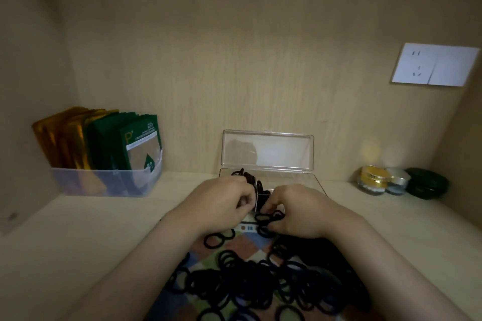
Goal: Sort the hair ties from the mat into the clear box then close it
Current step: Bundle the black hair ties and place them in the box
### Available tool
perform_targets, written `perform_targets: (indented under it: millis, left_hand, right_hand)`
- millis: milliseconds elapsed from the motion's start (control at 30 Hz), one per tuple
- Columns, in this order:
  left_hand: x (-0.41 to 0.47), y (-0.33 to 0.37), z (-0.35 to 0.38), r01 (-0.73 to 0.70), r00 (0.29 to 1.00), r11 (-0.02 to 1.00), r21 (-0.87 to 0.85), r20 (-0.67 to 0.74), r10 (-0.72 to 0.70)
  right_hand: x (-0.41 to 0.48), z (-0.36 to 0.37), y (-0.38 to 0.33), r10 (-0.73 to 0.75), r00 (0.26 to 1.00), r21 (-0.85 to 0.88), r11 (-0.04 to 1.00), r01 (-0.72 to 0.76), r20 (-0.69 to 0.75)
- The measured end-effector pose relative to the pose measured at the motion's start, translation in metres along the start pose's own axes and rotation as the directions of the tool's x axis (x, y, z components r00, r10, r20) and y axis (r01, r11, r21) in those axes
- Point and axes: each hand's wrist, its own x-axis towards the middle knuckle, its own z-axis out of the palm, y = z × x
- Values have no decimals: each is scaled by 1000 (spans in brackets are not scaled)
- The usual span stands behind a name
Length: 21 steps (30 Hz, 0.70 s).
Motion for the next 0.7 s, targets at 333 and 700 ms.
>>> perform_targets:
  millis: [333,700]
  left_hand:
    - [-33,-31,0,252,919,965,-78,331,-214]
    - [-35,-34,3,278,959,923,-266,133,-250]
  right_hand:
    - [8,27,-2,-34,999,-189,981,37,19]
    - [5,20,-36,-10,989,372,926,66,-150]
